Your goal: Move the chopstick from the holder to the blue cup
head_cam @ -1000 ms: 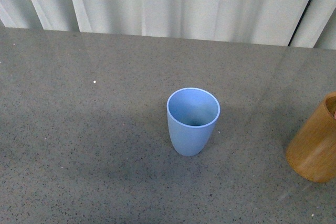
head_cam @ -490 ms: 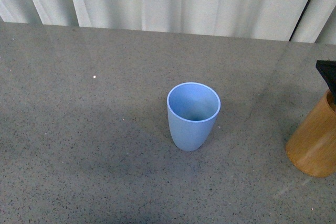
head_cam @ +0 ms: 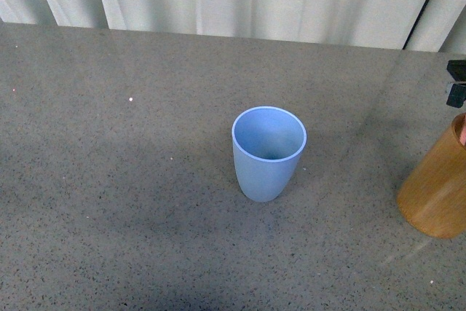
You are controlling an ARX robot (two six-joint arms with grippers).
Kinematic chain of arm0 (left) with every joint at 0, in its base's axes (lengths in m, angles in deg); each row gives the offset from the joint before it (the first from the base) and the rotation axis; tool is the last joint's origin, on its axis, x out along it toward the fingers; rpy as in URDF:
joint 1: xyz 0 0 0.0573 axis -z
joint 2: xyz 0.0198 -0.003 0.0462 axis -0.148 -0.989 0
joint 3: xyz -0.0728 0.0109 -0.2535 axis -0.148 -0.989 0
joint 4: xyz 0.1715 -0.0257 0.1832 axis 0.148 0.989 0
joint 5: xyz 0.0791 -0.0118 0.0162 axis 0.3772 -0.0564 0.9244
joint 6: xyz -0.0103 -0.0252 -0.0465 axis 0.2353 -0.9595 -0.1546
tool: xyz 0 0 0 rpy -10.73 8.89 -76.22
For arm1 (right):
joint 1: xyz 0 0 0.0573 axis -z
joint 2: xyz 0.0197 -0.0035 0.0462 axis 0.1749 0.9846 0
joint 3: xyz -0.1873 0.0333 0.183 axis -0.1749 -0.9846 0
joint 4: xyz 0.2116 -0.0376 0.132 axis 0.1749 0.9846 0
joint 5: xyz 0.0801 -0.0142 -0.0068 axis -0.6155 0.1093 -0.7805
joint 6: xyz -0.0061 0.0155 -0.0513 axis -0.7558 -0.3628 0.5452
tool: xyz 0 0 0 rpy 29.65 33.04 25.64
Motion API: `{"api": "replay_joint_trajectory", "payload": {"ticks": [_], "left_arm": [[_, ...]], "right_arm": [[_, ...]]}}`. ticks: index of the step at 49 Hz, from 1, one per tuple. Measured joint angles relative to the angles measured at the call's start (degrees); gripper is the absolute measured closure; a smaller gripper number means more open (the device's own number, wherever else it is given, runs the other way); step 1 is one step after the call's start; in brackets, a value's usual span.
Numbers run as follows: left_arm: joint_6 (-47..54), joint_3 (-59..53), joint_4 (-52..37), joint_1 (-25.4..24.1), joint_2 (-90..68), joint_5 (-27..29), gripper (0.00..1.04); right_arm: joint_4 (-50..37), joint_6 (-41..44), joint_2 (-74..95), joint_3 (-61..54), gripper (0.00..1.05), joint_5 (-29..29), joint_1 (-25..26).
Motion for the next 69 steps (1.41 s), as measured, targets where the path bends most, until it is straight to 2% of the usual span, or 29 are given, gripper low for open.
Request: {"api": "replay_joint_trajectory", "payload": {"ticks": [19, 36, 42, 47, 50, 69], "left_arm": [[0.0, 0.0, 0.0, 0.0, 0.0, 0.0, 0.07], [0.0, 0.0, 0.0, 0.0, 0.0, 0.0, 0.07], [0.02, 0.0, 0.0, 0.0, 0.0, 0.0, 0.07], [0.02, 0.0, 0.0, 0.0, 0.0, 0.0, 0.07], [0.0, 0.0, 0.0, 0.0, 0.0, 0.0, 0.07], [0.0, 0.0, 0.0, 0.0, 0.0, 0.0, 0.07]], "right_arm": [[9.51, 2.03, -13.81, 0.57, 1.03, 0.35, -1.75], [17.88, 4.68, -25.94, 11.74, 1.03, 6.54, -14.82], [18.25, 4.55, -25.09, 14.19, 1.03, 8.35, -21.09], [16.39, 4.39, -20.44, 14.58, 1.03, 10.58, -27.43], [14.67, 4.26, -17.07, 14.58, 1.03, 11.43, -29.59], [9.33, 3.8, -6.73, 15.08, 1.03, 12.52, -32.81]]}}
